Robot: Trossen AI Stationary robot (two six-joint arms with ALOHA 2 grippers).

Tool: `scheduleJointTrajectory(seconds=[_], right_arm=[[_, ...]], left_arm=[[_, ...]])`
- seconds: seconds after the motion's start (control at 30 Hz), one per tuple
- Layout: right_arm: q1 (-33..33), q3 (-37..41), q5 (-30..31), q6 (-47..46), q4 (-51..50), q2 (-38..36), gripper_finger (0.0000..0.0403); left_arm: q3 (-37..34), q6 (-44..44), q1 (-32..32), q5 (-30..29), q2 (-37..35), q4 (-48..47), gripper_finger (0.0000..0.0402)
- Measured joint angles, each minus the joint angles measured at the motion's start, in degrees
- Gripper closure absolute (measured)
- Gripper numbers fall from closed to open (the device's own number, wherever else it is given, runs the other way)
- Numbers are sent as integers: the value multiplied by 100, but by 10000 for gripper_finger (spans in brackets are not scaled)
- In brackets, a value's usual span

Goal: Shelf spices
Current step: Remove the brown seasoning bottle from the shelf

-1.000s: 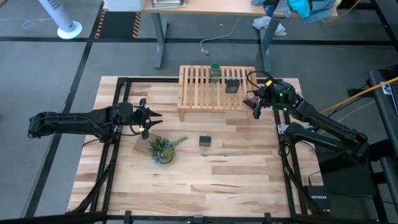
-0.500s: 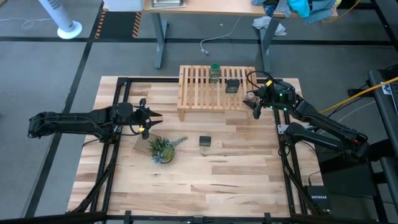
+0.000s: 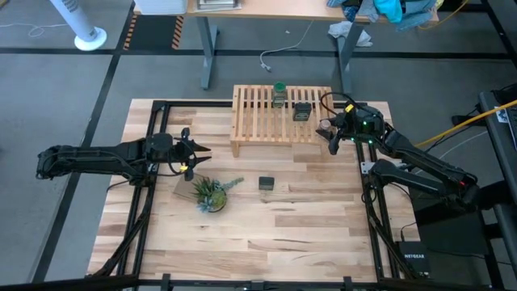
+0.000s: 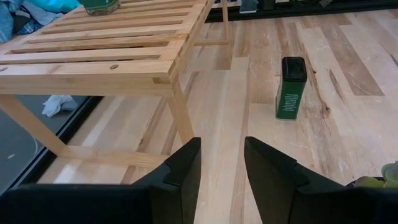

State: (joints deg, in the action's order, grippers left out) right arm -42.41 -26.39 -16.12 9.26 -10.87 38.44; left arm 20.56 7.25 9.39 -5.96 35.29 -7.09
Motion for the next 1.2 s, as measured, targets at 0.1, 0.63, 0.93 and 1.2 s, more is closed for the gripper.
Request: scheduleJointTrajectory(seconds=[0.1,0.63,0.93,1.2], right_arm=[[0,0,0,-6,2,0,210],[17,0,-935,-504,76,-169,210],[914,0,-1348,-1168,86,-236,210],[2561,0,17,-1536,448,-211,210]], left_arm=[[0,0,2,0,0,0,286],[0,-128,2,0,0,2,286],[0,-167,2,0,0,2,286],[0,-299,2,0,0,2,286]])
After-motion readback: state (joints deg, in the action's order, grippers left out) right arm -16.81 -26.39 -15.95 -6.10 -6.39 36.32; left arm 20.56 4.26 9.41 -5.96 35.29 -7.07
